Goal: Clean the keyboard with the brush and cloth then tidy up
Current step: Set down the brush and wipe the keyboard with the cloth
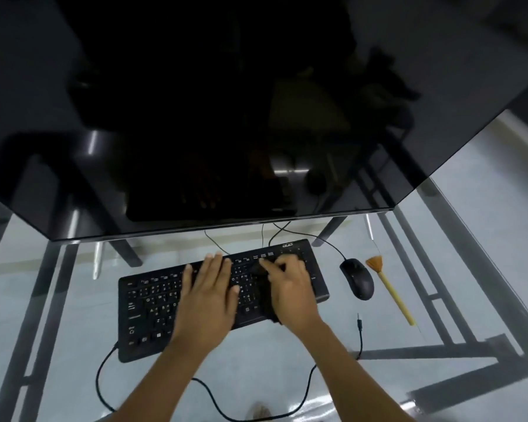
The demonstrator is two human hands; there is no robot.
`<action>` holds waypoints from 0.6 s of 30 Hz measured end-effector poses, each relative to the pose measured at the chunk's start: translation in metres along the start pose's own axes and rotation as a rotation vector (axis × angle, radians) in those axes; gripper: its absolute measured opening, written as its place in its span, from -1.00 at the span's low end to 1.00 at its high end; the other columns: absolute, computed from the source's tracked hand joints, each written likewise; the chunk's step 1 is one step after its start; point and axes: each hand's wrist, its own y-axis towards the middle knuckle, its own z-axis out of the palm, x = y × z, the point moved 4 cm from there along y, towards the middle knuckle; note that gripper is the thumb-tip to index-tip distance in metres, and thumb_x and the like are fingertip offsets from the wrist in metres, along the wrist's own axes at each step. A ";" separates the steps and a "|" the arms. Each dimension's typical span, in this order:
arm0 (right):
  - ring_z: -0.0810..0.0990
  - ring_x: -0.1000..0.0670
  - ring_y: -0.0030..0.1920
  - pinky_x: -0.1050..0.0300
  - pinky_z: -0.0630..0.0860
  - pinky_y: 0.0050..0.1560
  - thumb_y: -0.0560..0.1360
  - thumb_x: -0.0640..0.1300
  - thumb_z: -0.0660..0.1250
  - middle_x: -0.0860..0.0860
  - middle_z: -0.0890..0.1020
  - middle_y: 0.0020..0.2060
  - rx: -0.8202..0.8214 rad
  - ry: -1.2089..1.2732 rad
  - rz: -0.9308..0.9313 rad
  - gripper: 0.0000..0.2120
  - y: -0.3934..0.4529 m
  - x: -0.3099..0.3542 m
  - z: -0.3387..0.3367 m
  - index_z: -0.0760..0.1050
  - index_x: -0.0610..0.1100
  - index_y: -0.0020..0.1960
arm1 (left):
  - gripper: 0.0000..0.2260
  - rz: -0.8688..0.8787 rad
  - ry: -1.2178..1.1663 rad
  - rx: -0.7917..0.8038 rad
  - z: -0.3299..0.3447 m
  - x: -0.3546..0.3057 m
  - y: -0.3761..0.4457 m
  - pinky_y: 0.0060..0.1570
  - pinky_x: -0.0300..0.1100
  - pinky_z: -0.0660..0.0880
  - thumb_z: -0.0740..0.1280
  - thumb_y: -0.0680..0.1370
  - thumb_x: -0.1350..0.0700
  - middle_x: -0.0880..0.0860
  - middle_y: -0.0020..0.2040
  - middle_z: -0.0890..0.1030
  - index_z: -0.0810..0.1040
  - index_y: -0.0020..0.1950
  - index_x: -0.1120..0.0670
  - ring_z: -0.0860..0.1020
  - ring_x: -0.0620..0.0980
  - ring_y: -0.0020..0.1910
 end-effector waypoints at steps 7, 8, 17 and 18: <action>0.48 -0.17 -0.04 -0.03 0.51 0.02 0.51 -0.27 0.27 -0.16 0.49 -0.01 -0.123 0.089 0.419 -0.74 0.038 -0.034 -0.012 0.59 -0.13 0.16 | -0.48 -0.041 0.073 0.028 0.028 -0.014 0.007 0.45 0.15 -0.03 -0.03 0.62 -0.10 0.08 0.53 0.19 0.19 0.52 0.13 0.06 0.05 0.53; 0.47 -0.11 -0.04 -0.01 0.49 0.03 0.52 -0.18 0.28 -0.09 0.50 -0.02 -0.081 0.126 0.357 -0.80 0.033 -0.014 -0.007 0.60 -0.05 0.11 | -0.48 -0.038 0.072 0.026 0.029 -0.014 0.006 0.45 0.15 -0.03 -0.03 0.62 -0.09 0.08 0.53 0.18 0.19 0.52 0.13 0.06 0.05 0.54; 0.45 -0.11 0.02 0.05 0.49 0.11 0.56 -0.24 0.25 -0.13 0.45 0.05 -0.179 0.097 0.419 -0.71 0.010 -0.079 -0.012 0.55 -0.13 0.26 | -0.47 -0.020 0.066 0.038 0.032 -0.011 0.005 0.46 0.12 -0.02 -0.03 0.63 -0.12 0.04 0.55 0.14 0.16 0.53 0.11 0.01 -0.01 0.54; 0.46 -0.15 0.00 0.00 0.51 0.08 0.54 -0.30 0.27 -0.16 0.46 0.05 -0.201 0.080 0.475 -0.68 0.008 -0.078 -0.012 0.54 -0.16 0.27 | -0.48 -0.020 0.070 0.039 0.033 -0.011 0.005 0.46 0.13 -0.01 -0.03 0.63 -0.11 0.04 0.55 0.14 0.16 0.53 0.12 0.02 0.00 0.54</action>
